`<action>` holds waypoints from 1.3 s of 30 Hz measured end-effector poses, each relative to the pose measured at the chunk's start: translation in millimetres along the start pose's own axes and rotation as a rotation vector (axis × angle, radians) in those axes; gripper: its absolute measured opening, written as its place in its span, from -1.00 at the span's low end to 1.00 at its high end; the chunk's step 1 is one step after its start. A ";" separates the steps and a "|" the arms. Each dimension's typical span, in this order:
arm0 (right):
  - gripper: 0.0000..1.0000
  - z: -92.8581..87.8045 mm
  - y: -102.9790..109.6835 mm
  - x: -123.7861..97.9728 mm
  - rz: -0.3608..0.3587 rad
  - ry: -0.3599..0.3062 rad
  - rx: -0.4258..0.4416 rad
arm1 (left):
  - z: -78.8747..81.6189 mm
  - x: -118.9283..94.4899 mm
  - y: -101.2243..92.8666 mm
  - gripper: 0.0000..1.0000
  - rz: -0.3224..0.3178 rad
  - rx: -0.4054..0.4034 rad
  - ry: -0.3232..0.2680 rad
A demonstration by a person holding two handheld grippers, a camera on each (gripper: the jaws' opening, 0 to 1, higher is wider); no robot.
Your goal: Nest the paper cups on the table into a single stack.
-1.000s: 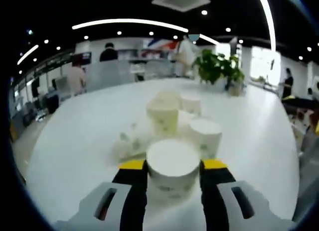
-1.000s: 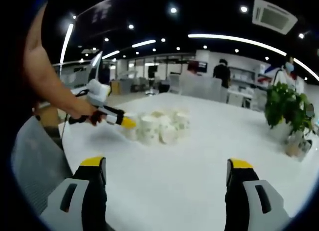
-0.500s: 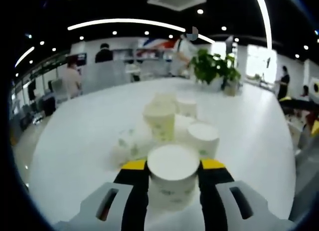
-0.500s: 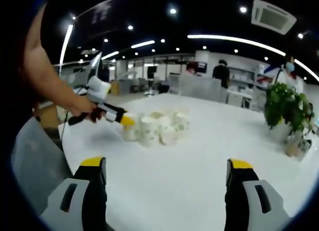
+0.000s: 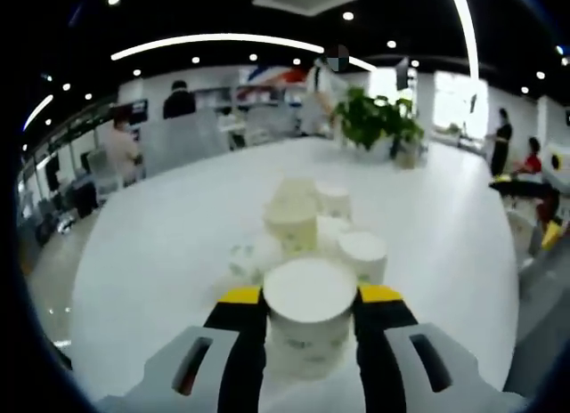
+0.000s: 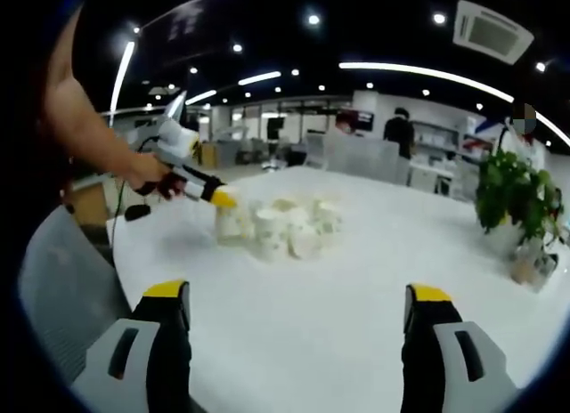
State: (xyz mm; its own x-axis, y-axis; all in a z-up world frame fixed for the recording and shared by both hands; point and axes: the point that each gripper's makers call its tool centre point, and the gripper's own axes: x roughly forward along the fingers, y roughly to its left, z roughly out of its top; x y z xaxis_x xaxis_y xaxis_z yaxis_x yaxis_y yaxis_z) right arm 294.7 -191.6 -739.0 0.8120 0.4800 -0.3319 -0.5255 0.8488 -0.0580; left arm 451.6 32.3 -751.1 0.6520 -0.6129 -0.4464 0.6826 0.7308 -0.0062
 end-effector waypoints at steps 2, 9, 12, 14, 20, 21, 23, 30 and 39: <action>0.98 0.0 1.1 0.3 0.004 0.002 -0.005 | 9.2 -3.3 0.8 -0.28 -0.004 0.017 0.003; 0.98 0.0 2.9 1.1 0.012 0.004 -0.008 | 41.0 -11.2 2.3 -0.28 -0.030 0.037 -0.006; 0.98 0.6 3.8 1.1 0.014 0.003 -0.011 | 48.5 -13.7 1.6 -0.29 -0.040 0.046 0.000; 0.98 0.9 3.8 1.1 0.014 0.002 -0.013 | 51.7 -15.5 1.4 -0.29 -0.044 0.060 0.011; 0.97 1.5 4.2 0.8 0.012 0.000 -0.019 | 62.0 -22.2 2.0 -0.29 -0.053 0.064 0.007; 0.97 1.6 4.3 0.8 0.013 0.000 -0.020 | 63.8 -23.2 1.8 -0.29 -0.056 0.065 0.003; 0.97 1.6 4.2 0.6 0.012 0.000 -0.021 | 68.9 -25.0 0.0 -0.29 -0.063 0.078 -0.004; 0.97 5.5 1.5 -0.4 0.002 -0.012 -0.013 | 80.3 -30.0 -13.0 -0.29 -0.131 0.128 0.000; 0.95 11.5 0.1 -1.2 0.004 -0.019 -0.011 | 94.6 -38.0 -35.3 -0.29 -0.209 0.154 -0.024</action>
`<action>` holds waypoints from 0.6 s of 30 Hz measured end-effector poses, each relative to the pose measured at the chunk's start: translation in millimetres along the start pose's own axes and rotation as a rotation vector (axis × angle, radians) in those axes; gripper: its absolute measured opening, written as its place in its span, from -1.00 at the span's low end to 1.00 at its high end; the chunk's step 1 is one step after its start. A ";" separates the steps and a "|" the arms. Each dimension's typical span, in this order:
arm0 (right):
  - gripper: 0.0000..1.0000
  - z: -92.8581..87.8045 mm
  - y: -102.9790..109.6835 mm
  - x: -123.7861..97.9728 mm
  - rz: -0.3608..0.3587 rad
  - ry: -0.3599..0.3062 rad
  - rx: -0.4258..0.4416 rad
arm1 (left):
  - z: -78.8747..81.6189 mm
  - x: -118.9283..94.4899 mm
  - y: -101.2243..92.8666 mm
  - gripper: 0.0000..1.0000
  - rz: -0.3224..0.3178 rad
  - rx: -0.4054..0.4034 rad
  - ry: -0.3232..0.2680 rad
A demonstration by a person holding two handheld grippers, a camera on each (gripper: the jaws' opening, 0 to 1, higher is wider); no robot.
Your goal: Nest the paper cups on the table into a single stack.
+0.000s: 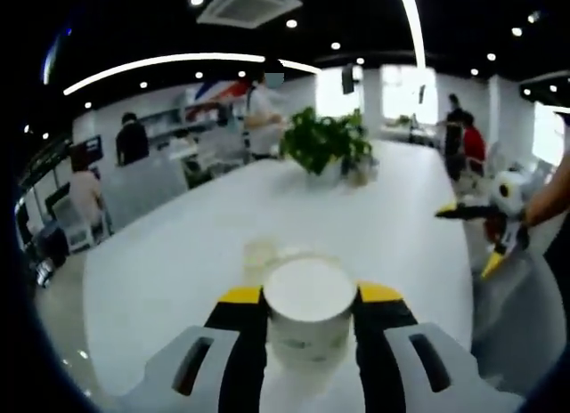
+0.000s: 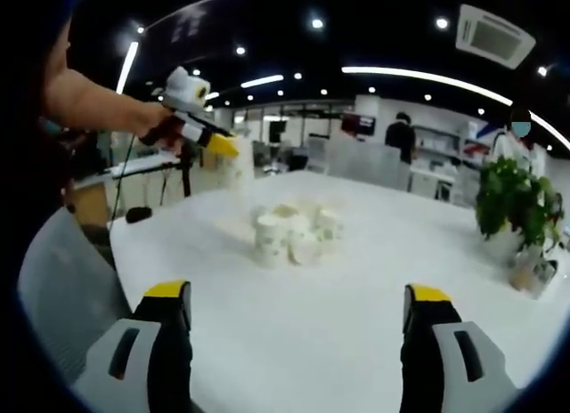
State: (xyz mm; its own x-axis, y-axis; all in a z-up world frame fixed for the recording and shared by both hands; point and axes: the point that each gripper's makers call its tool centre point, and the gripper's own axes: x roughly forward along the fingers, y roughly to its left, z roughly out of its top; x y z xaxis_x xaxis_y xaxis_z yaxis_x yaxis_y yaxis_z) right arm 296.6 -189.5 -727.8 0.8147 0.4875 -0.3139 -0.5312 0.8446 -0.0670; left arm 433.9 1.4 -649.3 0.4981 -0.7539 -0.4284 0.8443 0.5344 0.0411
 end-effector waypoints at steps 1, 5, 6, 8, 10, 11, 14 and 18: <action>0.95 0.5 0.1 0.0 0.002 0.000 0.001 | 1.5 -0.2 -1.3 -0.29 -0.002 0.001 -0.003; 0.93 6.3 0.8 -0.1 0.011 -0.004 0.001 | 10.3 -3.9 -10.4 -0.29 -0.022 -0.005 -0.026; 0.93 8.7 0.7 0.5 0.012 -0.008 0.007 | 11.4 -4.6 -11.6 -0.29 -0.023 -0.004 -0.028; 0.93 17.9 2.3 2.2 0.021 -0.022 0.008 | 15.5 -7.6 -16.8 -0.29 -0.030 -0.003 -0.040; 0.92 25.7 4.3 3.8 0.033 -0.031 0.004 | 18.8 -10.8 -23.0 -0.29 -0.035 -0.001 -0.048; 0.92 34.6 6.7 5.5 0.048 -0.041 -0.002 | 19.3 -11.2 -24.9 -0.29 -0.038 0.002 -0.048; 0.91 48.0 9.6 7.8 0.073 -0.058 -0.012 | 22.1 -13.1 -33.6 -0.29 -0.050 0.012 -0.050; 0.90 68.2 12.5 9.6 0.109 -0.084 -0.025 | 26.7 -14.5 -43.6 -0.29 -0.069 0.018 -0.057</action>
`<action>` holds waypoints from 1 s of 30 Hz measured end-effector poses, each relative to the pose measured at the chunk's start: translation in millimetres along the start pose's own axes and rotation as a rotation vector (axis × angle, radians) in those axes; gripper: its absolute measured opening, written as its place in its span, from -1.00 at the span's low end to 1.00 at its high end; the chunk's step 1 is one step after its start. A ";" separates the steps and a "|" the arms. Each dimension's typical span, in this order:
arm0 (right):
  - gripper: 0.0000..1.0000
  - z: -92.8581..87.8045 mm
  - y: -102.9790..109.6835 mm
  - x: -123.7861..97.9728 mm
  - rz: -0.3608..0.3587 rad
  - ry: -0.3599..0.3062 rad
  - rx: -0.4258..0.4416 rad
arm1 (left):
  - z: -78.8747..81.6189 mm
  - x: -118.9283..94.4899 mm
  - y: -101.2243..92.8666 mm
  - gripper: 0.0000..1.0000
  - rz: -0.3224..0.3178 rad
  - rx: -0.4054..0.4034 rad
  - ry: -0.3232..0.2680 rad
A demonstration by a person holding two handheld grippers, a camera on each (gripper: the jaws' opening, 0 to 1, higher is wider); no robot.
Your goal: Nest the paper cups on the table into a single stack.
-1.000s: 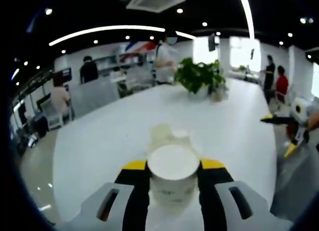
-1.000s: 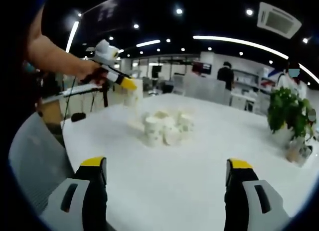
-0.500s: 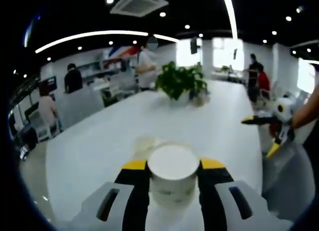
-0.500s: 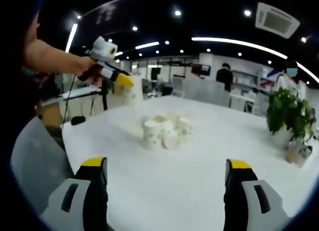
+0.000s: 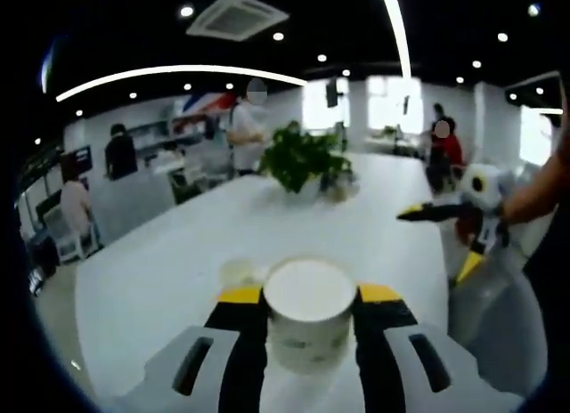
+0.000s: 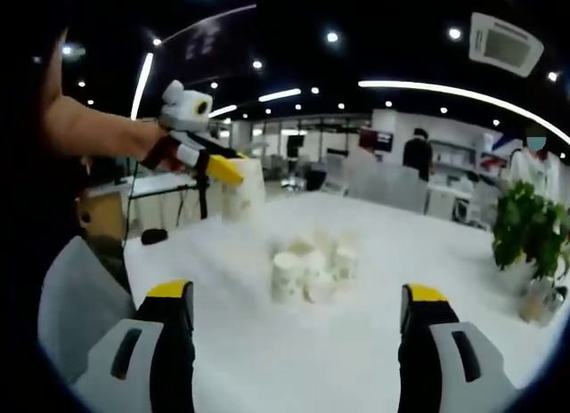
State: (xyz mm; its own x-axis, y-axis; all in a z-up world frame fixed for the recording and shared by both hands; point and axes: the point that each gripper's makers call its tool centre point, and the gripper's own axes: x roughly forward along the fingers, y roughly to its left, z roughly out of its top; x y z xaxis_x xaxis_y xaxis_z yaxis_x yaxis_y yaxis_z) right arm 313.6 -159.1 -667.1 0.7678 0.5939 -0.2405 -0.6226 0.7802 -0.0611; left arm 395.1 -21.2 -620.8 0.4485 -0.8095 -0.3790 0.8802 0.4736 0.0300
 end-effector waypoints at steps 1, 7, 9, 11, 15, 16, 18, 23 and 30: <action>0.90 4.7 0.6 0.8 0.010 -0.004 -0.003 | 1.7 -0.3 -3.2 -0.29 -0.005 0.000 -0.002; 0.84 17.8 3.4 2.4 0.053 -0.014 -0.022 | 9.1 -1.1 -19.4 -0.30 -0.039 -0.008 -0.010; 0.82 22.5 4.6 2.6 0.066 -0.018 -0.018 | 12.0 -2.4 -24.0 -0.29 -0.044 -0.003 -0.013; 0.77 26.0 6.3 2.8 0.082 -0.019 -0.014 | 16.3 -4.4 -27.5 -0.29 -0.045 0.008 -0.022; 0.68 37.2 12.2 3.7 0.123 -0.032 -0.015 | 28.4 -9.5 -37.2 -0.29 -0.075 -0.004 -0.064; 0.66 40.5 13.0 4.6 0.130 -0.039 -0.017 | 29.8 -10.5 -39.1 -0.29 -0.078 -0.003 -0.067; 0.64 43.5 13.7 6.8 0.141 -0.046 -0.016 | 34.6 -12.6 -44.9 -0.29 -0.095 0.014 -0.081; 0.54 46.8 23.8 11.6 0.195 -0.035 -0.017 | 41.8 -18.9 -58.4 -0.29 -0.129 0.027 -0.097; 0.49 51.0 37.4 15.2 0.256 -0.030 -0.026 | 51.8 -30.0 -74.8 -0.29 -0.173 0.030 -0.132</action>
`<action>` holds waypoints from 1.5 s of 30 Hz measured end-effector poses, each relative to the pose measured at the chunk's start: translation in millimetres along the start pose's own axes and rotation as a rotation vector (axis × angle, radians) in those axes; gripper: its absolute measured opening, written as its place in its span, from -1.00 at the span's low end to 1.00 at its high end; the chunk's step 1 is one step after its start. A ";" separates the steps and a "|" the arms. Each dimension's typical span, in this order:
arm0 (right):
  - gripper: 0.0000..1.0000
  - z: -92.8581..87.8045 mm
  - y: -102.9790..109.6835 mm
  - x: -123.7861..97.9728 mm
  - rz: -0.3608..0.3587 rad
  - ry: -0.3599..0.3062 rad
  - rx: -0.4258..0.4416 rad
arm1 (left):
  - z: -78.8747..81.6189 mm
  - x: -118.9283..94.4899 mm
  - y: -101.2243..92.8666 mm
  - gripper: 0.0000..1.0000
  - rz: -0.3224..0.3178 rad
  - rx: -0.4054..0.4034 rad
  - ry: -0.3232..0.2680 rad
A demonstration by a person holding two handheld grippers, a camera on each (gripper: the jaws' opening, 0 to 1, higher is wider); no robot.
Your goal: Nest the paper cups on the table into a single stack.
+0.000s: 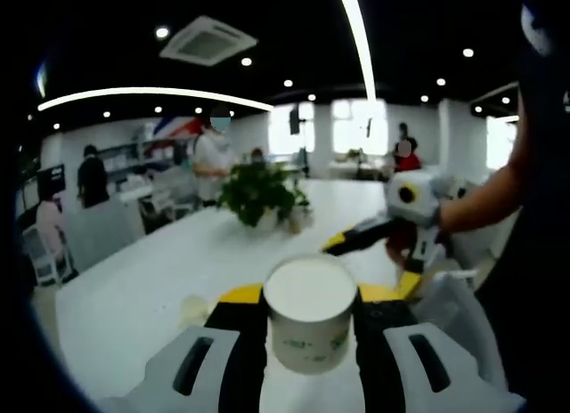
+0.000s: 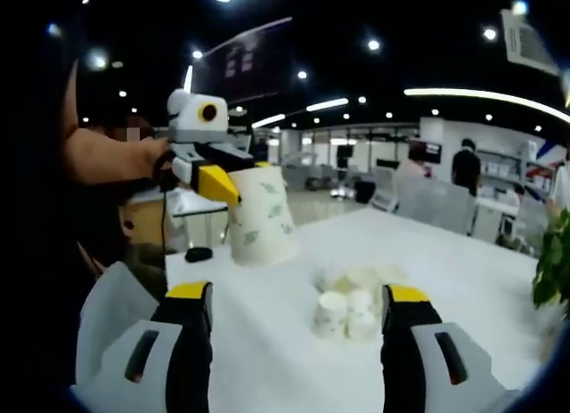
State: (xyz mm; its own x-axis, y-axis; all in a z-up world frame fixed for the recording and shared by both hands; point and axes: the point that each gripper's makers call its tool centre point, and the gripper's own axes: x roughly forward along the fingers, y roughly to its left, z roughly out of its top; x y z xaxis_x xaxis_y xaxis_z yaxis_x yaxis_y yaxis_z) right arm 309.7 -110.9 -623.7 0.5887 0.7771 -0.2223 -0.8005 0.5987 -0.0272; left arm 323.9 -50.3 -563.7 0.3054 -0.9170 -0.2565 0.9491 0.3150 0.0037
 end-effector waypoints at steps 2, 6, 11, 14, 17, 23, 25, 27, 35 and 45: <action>0.39 -0.5 4.2 2.2 0.028 0.003 0.022 | 3.1 -2.6 -3.4 -0.29 -0.005 -0.002 -0.012; 0.33 2.5 9.3 4.5 0.049 0.001 0.023 | 11.6 -8.7 -11.1 -0.29 -0.020 -0.015 -0.066; 0.15 12.0 23.0 8.8 0.120 -0.003 0.045 | 14.5 -11.9 -12.5 -0.29 -0.009 -0.028 -0.087; 0.13 11.1 25.4 11.9 0.127 0.002 0.028 | 17.4 -12.6 -14.1 -0.29 -0.014 -0.035 -0.101; 0.08 12.9 30.5 13.4 0.154 -0.002 0.055 | 19.8 -12.0 -14.0 -0.29 -0.014 -0.038 -0.112; 0.07 21.1 41.3 15.4 0.182 -0.024 0.068 | 26.4 -11.6 -13.9 -0.29 -0.013 -0.073 -0.159; 0.03 27.1 44.8 14.7 0.196 -0.044 0.099 | 25.9 -11.3 -14.4 -0.29 -0.013 -0.078 -0.163; -0.02 33.2 46.3 13.4 0.209 -0.063 0.131 | 24.2 -11.0 -15.1 -0.29 -0.014 -0.083 -0.162; -0.15 51.5 55.1 5.8 0.297 -0.086 0.206 | 28.0 -22.4 -18.8 -0.28 -0.064 -0.132 -0.228; -0.39 68.0 60.0 -2.3 0.359 -0.125 0.291 | 13.5 -38.2 -30.0 -0.28 -0.150 -0.142 -0.186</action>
State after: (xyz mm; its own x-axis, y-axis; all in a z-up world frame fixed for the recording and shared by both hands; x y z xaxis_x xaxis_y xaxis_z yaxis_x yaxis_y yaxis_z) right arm 267.9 -63.6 -558.6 0.3042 0.9514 -0.0480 -0.9017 0.3039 0.3077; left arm 284.7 -28.0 -540.9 0.1832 -0.9811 -0.0622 0.9685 0.1910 -0.1596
